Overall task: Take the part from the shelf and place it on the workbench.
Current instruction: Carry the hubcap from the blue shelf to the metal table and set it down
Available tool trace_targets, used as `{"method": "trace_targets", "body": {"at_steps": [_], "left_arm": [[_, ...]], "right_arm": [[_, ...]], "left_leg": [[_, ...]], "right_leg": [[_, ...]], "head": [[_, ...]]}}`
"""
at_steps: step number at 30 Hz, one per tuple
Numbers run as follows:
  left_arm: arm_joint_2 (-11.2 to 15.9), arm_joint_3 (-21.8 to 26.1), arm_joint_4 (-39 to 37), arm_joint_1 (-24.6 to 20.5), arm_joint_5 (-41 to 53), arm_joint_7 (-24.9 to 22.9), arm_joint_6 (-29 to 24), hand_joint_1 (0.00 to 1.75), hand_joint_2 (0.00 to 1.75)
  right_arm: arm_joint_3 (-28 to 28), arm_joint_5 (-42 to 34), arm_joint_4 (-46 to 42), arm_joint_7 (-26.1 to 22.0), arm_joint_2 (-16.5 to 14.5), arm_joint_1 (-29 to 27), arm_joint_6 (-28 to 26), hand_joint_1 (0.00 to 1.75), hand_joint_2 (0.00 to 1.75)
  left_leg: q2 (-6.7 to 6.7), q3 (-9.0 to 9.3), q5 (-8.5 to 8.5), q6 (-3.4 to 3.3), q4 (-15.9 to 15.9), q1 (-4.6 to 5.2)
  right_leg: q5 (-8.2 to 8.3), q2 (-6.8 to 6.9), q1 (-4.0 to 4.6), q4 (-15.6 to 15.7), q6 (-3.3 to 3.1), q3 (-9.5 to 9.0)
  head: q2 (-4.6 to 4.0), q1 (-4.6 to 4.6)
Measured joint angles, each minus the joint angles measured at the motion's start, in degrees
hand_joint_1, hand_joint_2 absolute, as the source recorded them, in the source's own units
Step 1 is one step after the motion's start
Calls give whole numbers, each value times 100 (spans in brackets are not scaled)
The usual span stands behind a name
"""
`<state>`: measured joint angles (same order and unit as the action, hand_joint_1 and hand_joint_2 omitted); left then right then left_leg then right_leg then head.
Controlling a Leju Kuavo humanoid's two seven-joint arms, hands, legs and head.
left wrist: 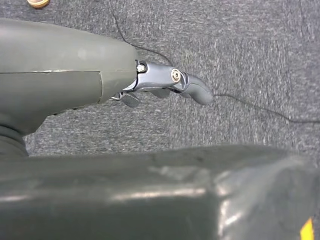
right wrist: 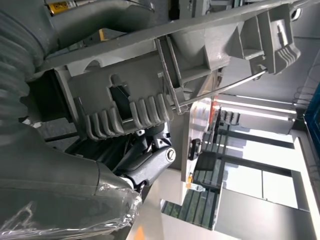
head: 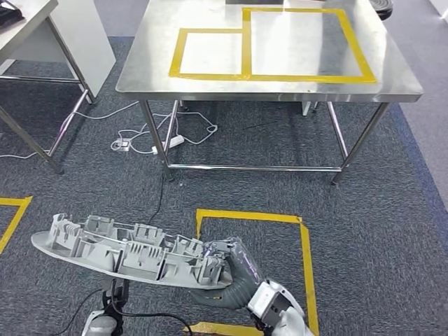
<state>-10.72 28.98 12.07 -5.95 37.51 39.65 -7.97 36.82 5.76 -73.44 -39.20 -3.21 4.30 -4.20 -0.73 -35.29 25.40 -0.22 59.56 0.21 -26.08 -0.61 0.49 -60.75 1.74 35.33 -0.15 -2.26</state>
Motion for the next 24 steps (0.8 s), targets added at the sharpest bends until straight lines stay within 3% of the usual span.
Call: {"method": "trace_targets", "body": {"at_steps": [3, 4, 7, 8, 9, 12, 14, 18, 20, 22, 23, 24], "left_arm": [[2, -2, 0, -1, 9, 3, -13, 0, 0], [5, -3, 0, -4, 9, 5, -15, 0, 0], [8, -3, 0, 3, 4, 9, -18, 0, 0], [10, -3, 0, 7, 2, 9, -18, 0, 0], [13, -2, 0, 8, 0, 9, -19, 0, 0], [16, -4, 0, -8, 3, 9, -26, 0, 0], [3, -5, 0, -19, 10, 11, -29, 0, 0], [9, -1, 0, -8, 18, 14, -46, 0, 0], [8, -1, 0, -9, 19, 17, -49, 0, 0], [10, -1, 0, -3, 19, 20, -49, 0, 0], [12, -1, 0, 0, 19, 20, -49, 0, 0], [14, 0, 0, 1, 19, 20, -49, 0, 0]], "right_arm": [[-3, -2, -3, 2, -2, 0, -2, 175, 175], [-4, -4, -4, 1, -2, 5, -2, 175, 175], [-9, -5, -4, 2, -2, 11, -3, 175, 175], [-10, -5, -2, 3, -2, 8, -4, 175, 175], [-10, -5, 1, 5, -2, 5, -4, 175, 175], [-10, -6, 2, 5, -2, 7, -3, 175, 175], [-10, -6, 2, 5, -2, 11, -4, 175, 175], [-9, -6, 3, 8, -2, 11, -4, 175, 175], [-7, -6, 3, 8, -2, 17, -4, 175, 175], [-6, -6, 4, 8, -1, 13, -4, 175, 175], [-6, -6, 4, 9, -1, 8, -4, 175, 175], [-6, -6, 4, 9, 0, 5, -4, 175, 175]], "left_leg": [[1, -46, 85, 86, 91, -5], [3, -138, 211, 124, 291, -9], [7, -617, 629, 228, 1282, -60], [7, -703, 625, 250, 1437, -80], [8, -689, 514, 269, 1385, -100], [18, -221, -8, 327, 400, -152], [11, -36, -81, 278, -10, -161], [-3, -33, -72, 61, -62, -147], [-3, -25, -73, -14, -71, -140], [-3, -21, -61, -57, -70, -102], [-3, -15, -55, -70, -69, -79], [-5, -3, -48, -82, -69, -56]], "right_leg": [[45, 5, -42, 73, -72, -32], [59, 13, -70, 102, -93, -50], [66, 22, -111, 118, -107, -59], [65, 21, -121, 118, -105, -59], [64, 16, -133, 118, -96, -60], [50, -6, -157, 106, -8, -65], [50, -16, -130, 108, 76, -50], [-3, 2, -137, 66, 197, -8], [-288, 22, -133, -457, 215, 250], [-603, 25, -119, -1235, 204, 635], [-643, 25, -110, -1460, 188, 756], [-573, 25, -96, -1474, 160, 776]], "head": [[1, -14], [1, -26], [1, -49], [0, -49], [1, -49], [1, -68], [1, -89], [2, -73], [2, -43], [2, -28], [2, -28], [2, -29]]}}
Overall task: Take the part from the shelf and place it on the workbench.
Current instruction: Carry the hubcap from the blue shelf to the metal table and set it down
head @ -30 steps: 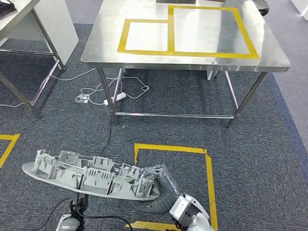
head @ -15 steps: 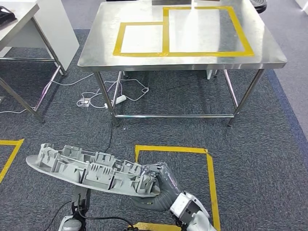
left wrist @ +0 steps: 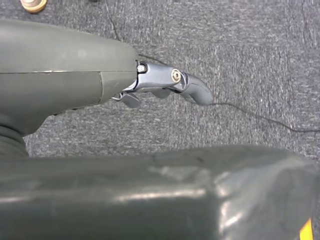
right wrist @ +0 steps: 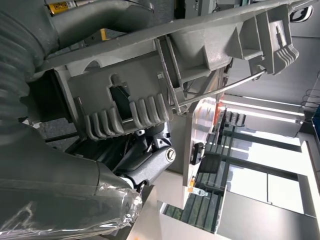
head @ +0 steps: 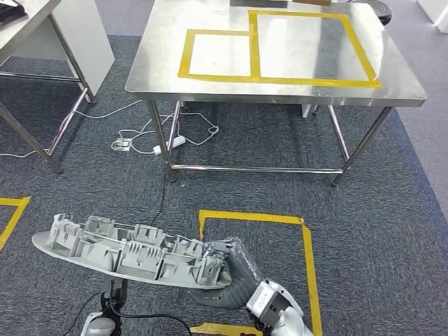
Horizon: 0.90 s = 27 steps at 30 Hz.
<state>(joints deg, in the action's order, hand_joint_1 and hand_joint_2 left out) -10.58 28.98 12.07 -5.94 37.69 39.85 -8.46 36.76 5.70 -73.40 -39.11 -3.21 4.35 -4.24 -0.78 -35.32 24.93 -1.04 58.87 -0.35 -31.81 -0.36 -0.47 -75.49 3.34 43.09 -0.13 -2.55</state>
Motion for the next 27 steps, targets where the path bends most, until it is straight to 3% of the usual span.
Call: {"method": "trace_targets", "body": {"at_steps": [1, 3, 5, 8, 10, 13, 14, 15, 16, 18, 20, 24, 25, 27], "left_arm": [[0, 0, 0, 0, 1, 0, 0, 0, 0], [-5, 0, 0, -2, 0, 0, 0, 0, 0], [-8, -1, 0, -3, 0, 0, 1, 0, 0], [-11, -2, 0, -2, 1, 1, 2, 0, 0], [-7, -3, 0, -9, 1, 3, -3, 0, 0], [-1, -4, 0, -5, 1, 4, -7, 0, 0], [2, -4, 0, -1, 1, 4, -7, 0, 0], [5, -4, 0, 1, 1, 4, -7, 0, 0], [9, -4, 0, 0, 1, 4, -6, 0, 0], [16, -4, 0, -8, -2, 2, -4, 0, 0], [6, -5, 0, -23, -6, -4, 1, 0, 0], [11, -1, 0, -23, -7, -25, 4, 0, 0], [13, -1, 0, -24, 0, -30, 3, 0, 0], [13, -2, 0, -23, 15, -37, 1, 0, 0]], "right_arm": [[0, 0, 0, 1, 0, -1, 0, 175, 175], [1, 0, 0, 0, 0, 4, 0, 175, 175], [2, -1, 0, -2, -1, 11, 0, 175, 175], [1, 0, -1, -1, -2, 9, -1, 175, 175], [-2, -1, -2, -1, -5, 17, -2, 175, 175], [-4, -2, -1, -4, -12, 29, -2, 175, 175], [-4, -1, 0, -3, -13, 25, -1, 175, 175], [-4, -1, 1, -1, -13, 22, -1, 175, 175], [-4, -1, 1, 0, -13, 20, 0, 175, 175], [-4, -1, 0, 1, -14, 23, 0, 175, 175], [-4, -1, 0, 0, -15, 27, 0, 175, 175], [-3, 0, 0, 0, -15, 26, 0, 175, 175], [-2, 0, 0, -1, -15, 29, 1, 175, 175], [2, -1, 0, -2, -15, 34, 2, 175, 175]], "left_leg": [[-5, 18, 8, -10, 0, 20], [-14, 55, 30, -16, 1, 51], [-17, 50, 38, 13, 12, 63], [-13, 30, 38, 98, 13, 44], [-6, -51, 167, 179, 197, 38], [1, -537, 603, 301, 1154, -2], [1, -679, 660, 329, 1407, -21], [2, -737, 610, 353, 1480, -38], [3, -688, 456, 375, 1338, -56], [16, -369, 49, 434, 653, -98], [16, -113, -112, 411, 108, -117], [3, -77, -66, 189, 8, -103], [2, -69, -62, 141, 2, -105], [1, -58, -52, 78, -2, -98]], "right_leg": [[168, -1, 20, 220, -39, -98], [537, 1, 72, 983, -146, -481], [671, -2, 114, 1485, -205, -741], [676, -16, 125, 1603, -230, -788], [700, -8, 85, 1671, -263, -836], [700, 3, 38, 1700, -283, -867], [696, 2, 27, 1699, -281, -870], [691, -1, 13, 1699, -275, -874], [684, -7, -5, 1697, -260, -883], [652, -20, -32, 1679, -200, -903], [617, -34, -22, 1635, -120, -892], [563, -22, -16, 1603, -15, -858], [478, -14, -20, 1469, 5, -795], [175, -4, -16, 853, 19, -497]], "head": [[0, -1], [0, -3], [0, -13], [0, -21], [0, -38], [0, -60], [0, -61], [0, -59], [0, -61], [0, -64], [0, -81], [0, -60], [0, -45], [0, -12]]}}
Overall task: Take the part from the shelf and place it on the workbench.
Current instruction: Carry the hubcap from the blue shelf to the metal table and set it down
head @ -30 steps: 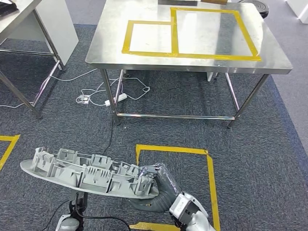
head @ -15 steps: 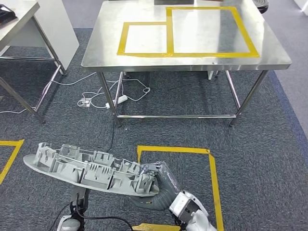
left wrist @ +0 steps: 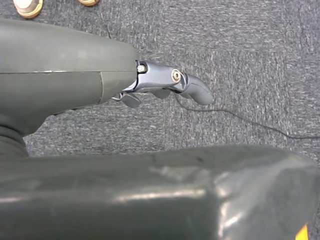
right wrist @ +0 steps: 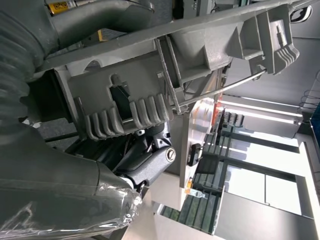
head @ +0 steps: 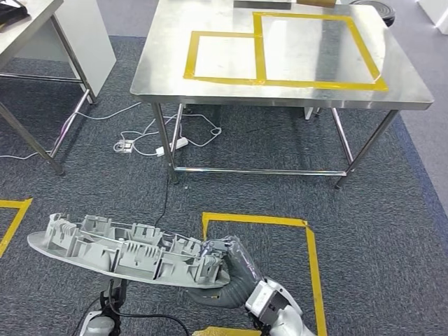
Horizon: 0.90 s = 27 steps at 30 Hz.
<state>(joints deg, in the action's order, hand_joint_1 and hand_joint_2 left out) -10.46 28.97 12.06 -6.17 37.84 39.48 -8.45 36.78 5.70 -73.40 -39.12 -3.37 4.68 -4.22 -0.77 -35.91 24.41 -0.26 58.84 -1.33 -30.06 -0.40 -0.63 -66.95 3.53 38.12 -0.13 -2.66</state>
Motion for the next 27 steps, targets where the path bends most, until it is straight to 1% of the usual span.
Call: {"method": "trace_targets", "body": {"at_steps": [1, 2, 3, 4, 5, 6, 7, 8, 9, 11, 12, 13, 14, 15, 16, 17, 18, 19, 20, 21, 22, 23, 24, 25, 27], "left_arm": [[2, -1, 0, 3, 3, -4, 0, 0, 0], [4, -1, 0, 6, 2, -8, 10, 0, 0], [7, 0, 0, 10, -5, -12, 41, 0, 0], [8, 1, 0, 12, -23, -13, 100, 0, 0], [9, 1, 0, 13, -48, -11, 186, 0, 0], [10, 2, 0, 13, -75, -7, 282, 0, 0], [10, 2, 0, 12, -98, -1, 371, 0, 0], [13, 3, 0, 13, -111, 4, 440, 0, 0], [15, 3, 0, 17, -117, 9, 487, 0, 0], [19, 2, 0, 23, -119, 15, 533, 0, 0], [22, 2, 0, 26, -119, 18, 544, 0, 0], [26, 2, 0, 25, -119, 21, 548, 0, 0], [30, 2, 0, 24, -119, 24, 551, 0, 0], [34, 2, 0, 24, -119, 26, 552, 0, 0], [37, 2, 0, 25, -119, 27, 552, 0, 0], [39, 2, 0, 29, -119, 28, 553, 0, 0], [42, 2, 0, 34, -119, 28, 554, 0, 0], [45, 2, 0, 37, -119, 28, 554, 0, 0], [49, 2, 0, 37, -119, 28, 554, 0, 0], [54, 2, 0, 35, -119, 28, 554, 0, 0], [58, 1, 0, 29, -119, 28, 554, 0, 0], [58, 0, 0, 21, -119, 28, 555, 0, 0], [56, -1, 0, 17, -119, 29, 556, 0, 0], [54, -2, 0, 19, -119, 29, 557, 0, 0], [55, 2, 0, 28, -119, 29, 557, 0, 0]], "right_arm": [[1, 0, 1, 1, 0, -2, 1, 175, 175], [1, 0, 1, 1, 0, -7, 1, 175, 175], [1, 1, 2, 2, 0, -11, 1, 175, 175], [1, 1, 2, 2, 0, -13, 1, 175, 175], [1, 1, 2, 2, 0, -11, 2, 175, 175], [2, 1, 2, 2, 0, -7, 3, 175, 175], [3, 1, 2, 2, 0, -2, 4, 175, 175], [4, 0, 2, 1, 0, 3, 7, 175, 175], [4, 0, 2, 1, 0, 7, 8, 175, 175], [5, 0, 2, 1, 0, 7, 9, 175, 175], [5, 1, 2, 2, -2, 6, 9, 175, 175], [4, 0, 2, 2, -4, 7, 8, 175, 175], [4, -1, 2, 2, -8, 12, 7, 175, 175], [3, -1, 2, 2, -11, 16, 7, 175, 175], [3, -2, 2, 1, -12, 19, 8, 175, 175], [3, -1, 5, 1, -13, 19, 9, 175, 175], [3, -1, 9, 2, -13, 16, 10, 175, 175], [3, 0, 13, 2, -13, 13, 11, 175, 175], [3, 1, 16, 3, -14, 12, 11, 175, 175], [3, 1, 17, 3, -14, 12, 11, 175, 175], [3, 1, 17, 2, -15, 13, 11, 175, 175], [3, 1, 17, 3, -15, 15, 11, 175, 175], [3, 1, 17, 3, -15, 15, 11, 175, 175], [3, 1, 17, 4, -15, 15, 11, 175, 175], [3, 1, 17, 3, -15, 14, 11, 175, 175]], "left_leg": [[0, 1, 4, -16, 1, 11], [1, 4, 7, -26, 2, 25], [0, 10, 11, -35, 3, 40], [-4, 21, 17, -40, 4, 54], [-11, 39, 25, -42, 4, 64], [-17, 57, 35, -37, 4, 71], [-24, 63, 46, -25, 11, 86], [-27, 60, 49, -2, 16, 92], [-27, 51, 46, 23, 17, 95], [-26, 39, 26, 85, 0, 82], [-22, 39, 35, 117, -1, 74], [-17, 18, 84, 152, 51, 72], [-12, -51, 192, 185, 209, 74], [-5, -180, 351, 212, 493, 74], [-2, -348, 519, 232, 848, 75], [0, -512, 643, 243, 1178, 73], [0, -618, 675, 246, 1378, 72], [0, -629, 599, 243, 1377, 72], [1, -535, 433, 236, 1171, 72], [5, -371, 232, 229, 834, 72], [13, -194, 80, 223, 480, 73], [16, -52, -9, 201, 190, 74], [18, 26, -30, 178, 24, 76], [16, 50, -8, 144, -38, 84], [10, 54, -8, 66, -67, 82]], "right_leg": [[-158, 0, 3, -394, -2, 204], [-249, 0, 5, -701, -9, 374], [-242, 0, 7, -837, -21, 464], [-123, -1, 11, -746, -43, 440], [79, -1, 18, -448, -73, 310], [278, -1, 29, -56, -107, 131], [416, 0, 42, 302, -136, -52], [489, -3, 55, 556, -154, -181], [497, -9, 68, 675, -162, -241], [491, -25, 86, 709, -173, -251], [504, -25, 79, 730, -194, -259], [516, -22, 67, 758, -215, -276], [527, -15, 49, 786, -237, -295], [531, -8, 35, 804, -252, -312], [529, -5, 32, 810, -259, -318], [527, -4, 31, 810, -265, -318], [526, -5, 31, 810, -267, -320], [524, -9, 30, 809, -267, -322], [523, -14, 29, 809, -265, -329], [518, -19, 29, 808, -257, -337], [511, -24, 38, 803, -242, -342], [503, -29, 51, 795, -222, -340], [498, -31, 66, 793, -199, -335], [499, -33, 77, 799, -175, -332], [492, -29, 72, 810, -119, -325]], "head": [[0, 7], [0, 9], [0, 9], [0, 9], [0, 10], [0, 9], [0, 8], [0, 7], [0, 3], [0, 1], [0, 1], [0, -7], [0, -17], [0, -29], [0, -40], [0, -43], [0, -44], [0, -43], [0, -44], [0, -44], [0, -45], [0, -43], [0, -39], [0, -38], [0, -38]]}}
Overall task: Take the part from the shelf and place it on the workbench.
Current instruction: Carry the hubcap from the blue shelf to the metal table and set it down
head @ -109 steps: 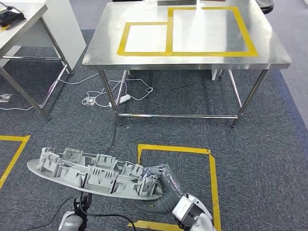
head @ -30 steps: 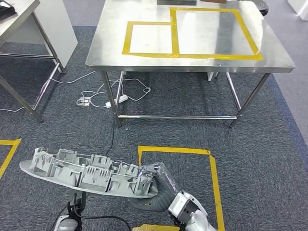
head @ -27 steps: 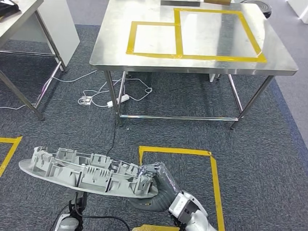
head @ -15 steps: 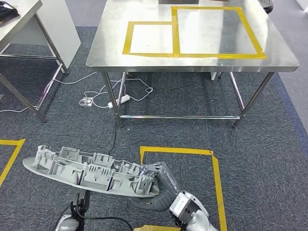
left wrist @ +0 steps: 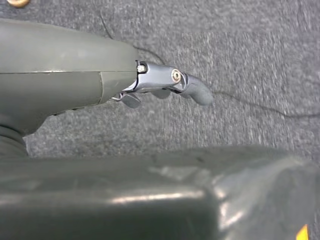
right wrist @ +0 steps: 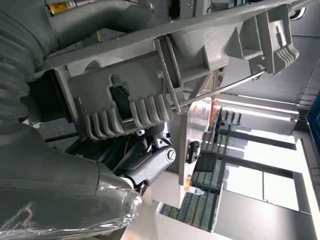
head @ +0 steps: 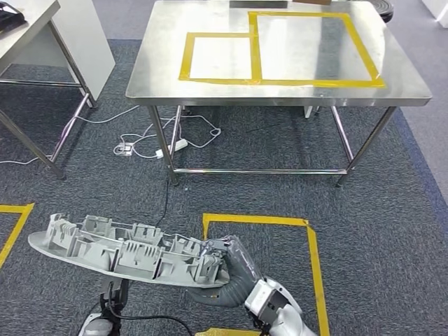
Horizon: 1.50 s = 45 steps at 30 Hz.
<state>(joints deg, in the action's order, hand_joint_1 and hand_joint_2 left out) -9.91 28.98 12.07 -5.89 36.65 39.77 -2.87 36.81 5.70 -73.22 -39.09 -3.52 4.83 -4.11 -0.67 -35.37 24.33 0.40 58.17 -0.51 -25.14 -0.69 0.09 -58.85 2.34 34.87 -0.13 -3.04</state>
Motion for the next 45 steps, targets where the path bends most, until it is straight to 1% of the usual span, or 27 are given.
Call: {"method": "trace_targets", "body": {"at_steps": [2, 5, 6, 7, 8, 10, 12, 15, 17, 20, 21, 22, 23, 24, 25, 26, 28, 31, 33, 36, 38, 39, 40, 41, 43, 44, 45], "left_arm": [[3, 3, 0, -2, 0, 0, 3, 0, 0], [4, 3, -1, 5, -7, -7, 88, 0, 0], [7, 4, -2, 11, -17, -13, 139, 0, 0], [9, 5, -2, 15, -33, -19, 191, 0, 0], [10, 8, -2, 17, -49, -22, 245, 0, 0], [12, 11, -2, 19, -72, -25, 340, 0, 0], [15, 14, -2, 22, -81, -27, 401, 0, 0], [21, 15, -4, 40, -84, -47, 429, 0, 0], [25, 13, -4, 43, -73, -58, 404, 0, 0], [27, 3, -5, 56, -46, -88, 331, 0, 0], [27, 1, -5, 67, -40, -100, 321, 0, 0], [28, 0, -6, 77, -36, -109, 319, 0, 0], [29, 0, -7, 82, -33, -113, 321, 0, 0], [32, 0, -7, 83, -33, -114, 323, 0, 0], [37, 0, -7, 83, -32, -115, 327, 0, 0], [40, -1, -7, 79, -32, -115, 331, 0, 0], [39, -3, -7, 67, -28, -120, 336, 0, 0], [32, -2, -7, 67, -24, -127, 341, 0, 0], [34, 1, -7, 70, -24, -128, 354, 0, 0], [37, 1, -8, 88, -22, -128, 380, 0, 0], [39, 0, -9, 107, -18, -139, 381, 0, 0], [40, 0, -9, 112, -15, -147, 374, 0, 0], [40, 0, -9, 116, -13, -156, 363, 0, 0], [39, 0, -13, 116, -9, -162, 352, 0, 0], [40, 0, -23, 121, -3, -174, 339, 0, 0], [40, -1, -28, 118, 1, -180, 335, 0, 0], [40, -2, -28, 111, 12, -185, 325, 0, 0]], "right_arm": [[2, 0, 0, -1, 0, 3, 0, 175, 175], [5, -2, 3, -1, 0, -2, 0, 175, 175], [6, -2, 7, -1, 0, -6, 0, 175, 175], [7, -1, 11, 0, 0, -10, 0, 175, 175], [7, -1, 14, 1, 0, -11, 0, 175, 175], [8, 0, 15, 1, 0, -6, 0, 175, 175], [10, -1, 15, 0, 0, 0, 2, 175, 175], [11, 0, 17, 2, -1, -7, 7, 175, 175], [10, 1, 17, 4, -2, -5, 10, 175, 175], [8, -2, 20, 1, -2, -5, 17, 175, 175], [8, -2, 25, 1, -2, -11, 19, 175, 175], [8, -1, 30, 2, -2, -20, 22, 175, 175], [8, -1, 36, 3, -2, -28, 24, 175, 175], [8, 0, 38, 3, -2, -34, 26, 175, 175], [7, 0, 39, 3, -2, -36, 29, 175, 175], [7, 0, 39, 3, -2, -34, 32, 175, 175], [8, -1, 39, 2, -3, -30, 37, 175, 175], [11, 0, 39, 2, -4, -24, 37, 175, 175], [13, -1, 42, 1, -4, -13, 36, 175, 175], [14, -2, 56, -1, -4, -18, 34, 175, 175], [14, -1, 72, 3, -4, -31, 34, 175, 175], [15, -1, 76, 4, -4, -37, 34, 175, 175], [15, -1, 79, 5, -3, -44, 35, 175, 175], [15, -2, 85, 4, -3, -56, 37, 175, 175], [16, -1, 102, 5, -1, -84, 39, 175, 175], [16, 0, 109, 6, -1, -91, 40, 175, 175], [15, 1, 109, 7, -1, -87, 40, 175, 175]], "left_leg": [[-1, 14, -7, -70, -15, -16], [-1, 24, 0, -128, -16, -15], [-1, 27, 6, -134, -15, -9], [-3, 34, 13, -138, -14, -4], [-8, 46, 23, -137, -13, -1], [-22, 88, 56, -117, -13, 0], [-30, 109, 87, -71, -6, 16], [-28, 113, 100, 19, -18, 10], [-17, 61, 191, 88, 114, 1], [-8, -416, 599, 165, 1031, -9], [-8, -601, 687, 177, 1346, -13], [-8, -715, 670, 181, 1507, -14], [-7, -732, 543, 178, 1470, -15], [-6, -642, 326, 170, 1228, -16], [0, -492, 85, 160, 875, -16], [8, -314, -54, 149, 510, -9], [20, -85, -82, 87, 72, 4], [7, 22, 77, -58, -19, -1], [-6, 136, 142, -134, -26, -9], [-9, 309, 268, -175, -28, 1], [-22, 476, 397, -179, -28, 4], [-30, 584, 477, -175, -28, 5], [-39, 688, 564, -166, -31, 6], [-44, 788, 650, -151, -25, 11], [-55, 907, 789, -99, -45, 24], [-59, 953, 824, -67, -61, 26], [-62, 981, 835, -35, -89, 23]], "right_leg": [[-141, 15, -9, -213, 58, 111], [-651, 25, -17, -1316, 98, 655], [-731, 25, -17, -1604, 98, 811], [-698, 25, -16, -1696, 91, 876], [-549, 25, -15, -1536, 77, 813], [-144, 25, -12, -765, 40, 439], [22, 23, 1, -157, 10, 106], [7, 8, 21, -16, -54, 10], [3, 10, 3, 12, -119, -26], [-44, 20, -18, 28, -196, -82], [-69, 17, -18, 28, -209, -101], [-99, 12, -19, 28, -212, -127], [-131, 4, -20, 28, -206, -165], [-169, -2, -23, 28, -194, -215], [-211, -6, -25, 29, -172, -266], [-264, -9, -15, 24, -140, -299], [-350, -8, 7, 39, -73, -351], [-406, 2, 19, 28, 30, -471], [-532, 19, 14, -289, 75, -323], [-880, 26, 14, -1316, 88, 382], [-964, 25, 18, -1506, 79, 706], [-846, 25, 19, -1325, 65, 748], [-584, 26, 22, -1020, 44, 737], [-189, 27, 28, -663, 15, 729], [359, 20, 46, -214, -39, 687], [458, 15, 59, -142, -67, 675], [416, 10, 64, -144, -93, 631]], "head": [[0, 22], [0, 73], [0, 75], [0, 78], [0, 77], [0, 80], [0, 79], [0, 73], [0, 59], [0, 34], [0, 36], [0, 34], [0, 32], [0, 33], [0, 33], [0, 31], [0, 32], [0, 44], [0, 69], [0, 96], [0, 98], [0, 98], [0, 100], [0, 107], [1, 118], [1, 123], [2, 122]]}}
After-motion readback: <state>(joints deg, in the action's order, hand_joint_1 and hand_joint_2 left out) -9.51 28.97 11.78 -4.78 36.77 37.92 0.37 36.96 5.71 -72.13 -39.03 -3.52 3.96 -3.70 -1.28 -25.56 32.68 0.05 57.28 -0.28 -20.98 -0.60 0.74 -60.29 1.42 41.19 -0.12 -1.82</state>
